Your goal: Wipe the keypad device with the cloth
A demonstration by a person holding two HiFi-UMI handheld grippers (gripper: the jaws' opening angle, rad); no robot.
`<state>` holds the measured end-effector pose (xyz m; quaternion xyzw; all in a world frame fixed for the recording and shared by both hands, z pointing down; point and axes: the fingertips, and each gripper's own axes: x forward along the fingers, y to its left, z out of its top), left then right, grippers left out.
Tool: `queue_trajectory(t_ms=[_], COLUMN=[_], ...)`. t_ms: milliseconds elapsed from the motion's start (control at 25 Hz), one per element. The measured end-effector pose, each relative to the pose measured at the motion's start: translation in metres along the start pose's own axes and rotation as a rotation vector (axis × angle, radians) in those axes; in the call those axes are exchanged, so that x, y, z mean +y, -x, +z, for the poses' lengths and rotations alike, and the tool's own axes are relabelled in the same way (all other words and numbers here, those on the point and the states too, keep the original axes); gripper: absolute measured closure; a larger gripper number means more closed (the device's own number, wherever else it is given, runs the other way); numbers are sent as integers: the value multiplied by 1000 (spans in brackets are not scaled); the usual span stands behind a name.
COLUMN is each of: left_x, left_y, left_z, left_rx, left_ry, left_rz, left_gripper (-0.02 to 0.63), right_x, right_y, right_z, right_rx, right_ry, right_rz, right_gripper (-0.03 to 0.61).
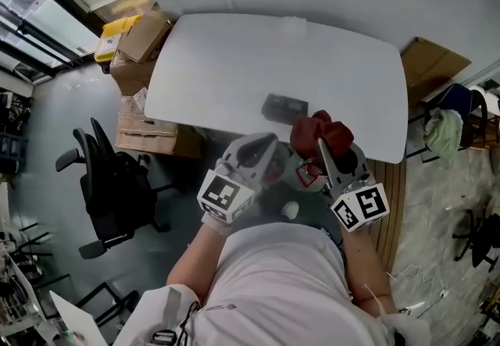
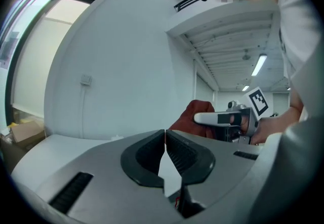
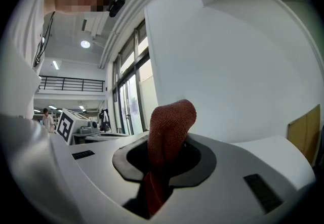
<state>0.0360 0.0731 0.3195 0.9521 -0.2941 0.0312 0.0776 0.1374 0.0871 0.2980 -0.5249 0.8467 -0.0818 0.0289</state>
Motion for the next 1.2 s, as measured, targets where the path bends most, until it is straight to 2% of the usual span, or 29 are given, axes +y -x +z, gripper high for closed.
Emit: queue_trajectory(t_ms=[120,280,600,800,1200], left_x=[-7,-10,11,31,53], left_y=[13,29,55,69,82], left_z=[-5,-8,-5,-4,-2], left_rx=[2,0,-9,-5,-33], left_ry=[9,6,-5,5,38], left_rz=[49,72,40,57,39], left_gripper=[595,595,595,597,603], right_x=[6,25,56,70,79], right_y=[6,5,-14,-23,-31], right_z=[-5,-6,-6,-8,-18], right_rx=[7,11,-1,10,36], right_ry=[8,39,50,65,66], right_rz=[23,43,17,-9,-47], right_gripper=[502,503,503,502,503])
